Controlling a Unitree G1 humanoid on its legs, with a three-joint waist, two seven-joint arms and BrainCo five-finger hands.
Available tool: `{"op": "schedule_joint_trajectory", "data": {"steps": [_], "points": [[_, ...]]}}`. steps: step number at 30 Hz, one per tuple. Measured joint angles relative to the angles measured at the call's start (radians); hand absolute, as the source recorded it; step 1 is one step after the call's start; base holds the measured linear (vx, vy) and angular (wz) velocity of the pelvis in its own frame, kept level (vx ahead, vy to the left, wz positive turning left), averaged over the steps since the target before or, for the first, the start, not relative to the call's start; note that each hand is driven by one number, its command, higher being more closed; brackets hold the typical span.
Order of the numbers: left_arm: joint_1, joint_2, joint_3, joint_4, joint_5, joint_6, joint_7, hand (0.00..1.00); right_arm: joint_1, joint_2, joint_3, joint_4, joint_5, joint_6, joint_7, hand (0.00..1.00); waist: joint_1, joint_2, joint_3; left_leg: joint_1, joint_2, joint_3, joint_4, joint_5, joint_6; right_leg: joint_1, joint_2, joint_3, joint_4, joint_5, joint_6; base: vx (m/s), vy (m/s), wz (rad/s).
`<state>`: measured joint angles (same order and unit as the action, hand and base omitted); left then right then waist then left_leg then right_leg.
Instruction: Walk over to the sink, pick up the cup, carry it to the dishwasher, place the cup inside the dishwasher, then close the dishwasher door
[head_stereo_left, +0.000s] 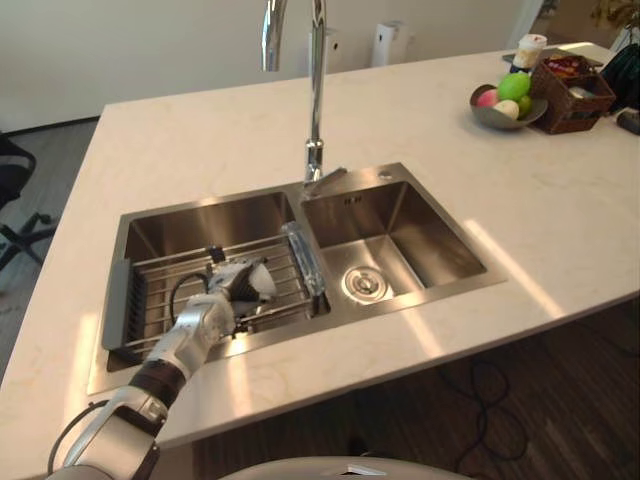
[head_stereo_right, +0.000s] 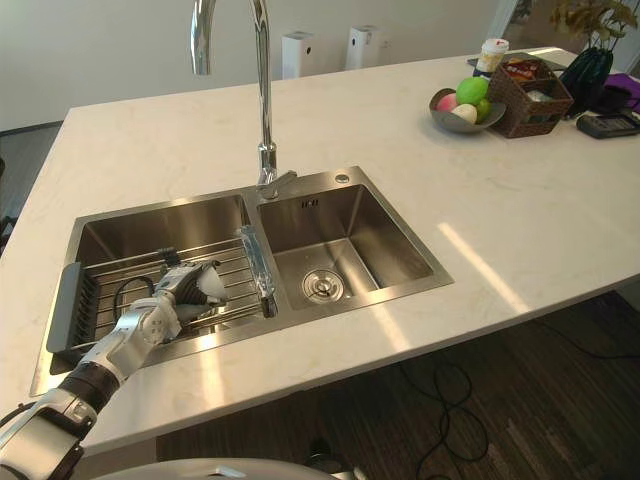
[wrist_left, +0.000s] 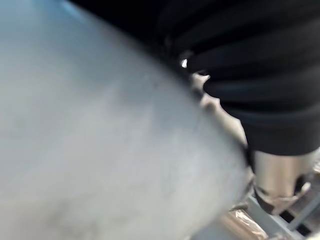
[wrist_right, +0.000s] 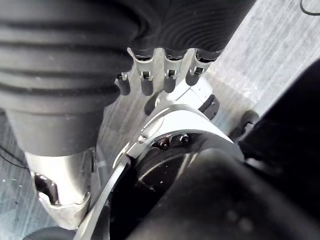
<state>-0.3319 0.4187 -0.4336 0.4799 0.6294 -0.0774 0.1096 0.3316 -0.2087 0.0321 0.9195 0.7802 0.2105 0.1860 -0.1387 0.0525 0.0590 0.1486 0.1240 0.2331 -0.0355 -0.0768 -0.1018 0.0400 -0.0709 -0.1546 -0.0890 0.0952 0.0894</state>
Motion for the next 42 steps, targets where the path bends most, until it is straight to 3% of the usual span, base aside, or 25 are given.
{"op": "schedule_joint_trajectory", "data": {"steps": [4, 7, 11, 13, 18, 23, 28, 30, 34, 38, 39, 41, 42], "points": [[0.072, 0.106, 0.007, -0.171, -0.087, -0.055, 0.090, 1.00, -0.003, 0.007, 0.001, 0.000, 0.004, 0.000, 0.000, 0.00, 0.005, -0.007, 0.019, -0.026, 0.001, -0.044, 0.017, 0.001, 0.000, 0.000, -0.004, -0.043, 0.006, -0.006, -0.003, 0.03, -0.012, 0.28], [0.121, 0.158, 0.130, -0.340, -0.167, -0.098, 0.155, 1.00, 0.000, 0.004, -0.001, 0.004, 0.003, -0.001, 0.001, 0.00, 0.028, -0.004, 0.020, -0.027, -0.002, -0.062, 0.017, 0.002, 0.000, 0.010, -0.009, -0.065, 0.007, -0.008, -0.003, 0.03, 0.003, 0.21], [0.124, 0.165, 0.315, -0.477, -0.288, -0.155, 0.252, 1.00, 0.002, 0.006, -0.012, 0.014, -0.001, -0.008, 0.007, 0.00, 0.048, -0.005, 0.019, -0.027, -0.012, -0.092, 0.023, 0.003, 0.007, 0.031, -0.017, -0.102, 0.004, -0.008, -0.003, -0.03, 0.017, 0.24], [0.128, 0.165, 0.412, -0.543, -0.362, -0.214, 0.303, 1.00, 0.004, 0.014, -0.048, 0.035, -0.010, -0.012, 0.024, 0.00, 0.067, -0.005, 0.019, -0.037, -0.020, -0.103, 0.029, 0.007, 0.014, 0.031, -0.026, -0.117, 0.000, -0.008, -0.002, -0.08, 0.021, 0.17], [0.135, 0.144, 0.521, -0.598, -0.510, -0.309, 0.337, 1.00, 0.014, 0.036, -0.096, 0.041, -0.064, -0.019, 0.035, 0.00, 0.091, -0.007, 0.006, -0.059, -0.027, -0.147, 0.032, 0.020, 0.019, 0.035, -0.033, -0.159, 0.000, -0.007, 0.000, -0.08, -0.001, 0.24], [0.189, -0.045, 0.688, -0.684, -0.892, -0.336, 0.328, 1.00, 0.023, 0.053, -0.170, 0.071, -0.166, -0.033, 0.057, 0.00, 0.114, -0.007, -0.037, -0.092, -0.027, -0.181, 0.032, 0.032, 0.018, 0.036, -0.039, -0.187, 0.001, -0.007, -0.001, -0.05, -0.003, 0.21], [0.294, -0.211, 0.786, -0.686, -1.168, -0.334, 0.311, 1.00, 0.024, 0.059, -0.202, 0.084, -0.283, -0.032, 0.070, 0.00, 0.145, -0.017, -0.042, -0.104, -0.031, -0.230, 0.056, 0.034, 0.016, 0.070, -0.037, -0.233, 0.007, -0.016, -0.001, -0.04, -0.005, 0.29], [0.314, -0.228, 0.811, -0.686, -1.236, -0.336, 0.298, 1.00, 0.026, 0.062, -0.202, 0.092, -0.313, -0.032, 0.072, 0.00, 0.157, -0.019, -0.043, -0.104, -0.032, -0.252, 0.057, 0.034, 0.015, 0.083, -0.035, -0.253, 0.007, -0.024, -0.001, -0.05, -0.015, 0.44], [0.349, -0.271, 0.918, -0.686, -1.485, -0.351, 0.226, 1.00, 0.026, 0.066, -0.200, 0.119, -0.347, -0.034, 0.081, 0.00, 0.193, -0.030, -0.051, -0.113, -0.036, -0.324, 0.036, 0.047, 0.014, 0.113, -0.034, -0.332, 0.008, -0.051, 0.001, -0.05, -0.026, 0.51], [0.367, -0.308, 0.971, -0.658, -1.646, -0.358, 0.162, 1.00, 0.026, 0.062, -0.192, 0.120, -0.355, -0.031, 0.089, 0.00, 0.204, -0.033, -0.054, -0.116, -0.036, -0.358, 0.009, 0.077, 0.024, 0.116, -0.052, -0.407, 0.078, -0.097, 0.002, -0.01, -0.016, 0.68], [0.367, -0.322, 0.981, -0.643, -1.694, -0.358, 0.144, 1.00, 0.027, 0.061, -0.190, 0.121, -0.355, -0.028, 0.089, 0.00, 0.205, -0.036, -0.056, -0.116, -0.038, -0.363, -0.003, 0.094, 0.033, 0.115, -0.070, -0.438, 0.127, -0.128, 0.010, 0.02, -0.011, 0.95], [0.367, -0.336, 0.982, -0.631, -1.742, -0.355, 0.121, 1.00, 0.026, 0.068, -0.190, 0.125, -0.355, -0.027, 0.085, 0.00, 0.197, -0.052, -0.063, -0.115, -0.040, -0.288, -0.031, 0.112, 0.104, 0.119, -0.118, -0.507, 0.207, -0.168, 0.027, 0.05, 0.018, 1.32], [0.356, -0.351, 0.978, -0.602, -1.778, -0.337, 0.093, 1.00, 0.018, 0.080, -0.190, 0.122, -0.354, -0.027, 0.078, 0.00, 0.180, -0.081, -0.064, -0.114, -0.031, -0.113, -0.040, 0.114, 0.206, 0.156, -0.162, -0.573, 0.234, -0.174, 0.034, 0.08, 0.070, 1.91]]}}
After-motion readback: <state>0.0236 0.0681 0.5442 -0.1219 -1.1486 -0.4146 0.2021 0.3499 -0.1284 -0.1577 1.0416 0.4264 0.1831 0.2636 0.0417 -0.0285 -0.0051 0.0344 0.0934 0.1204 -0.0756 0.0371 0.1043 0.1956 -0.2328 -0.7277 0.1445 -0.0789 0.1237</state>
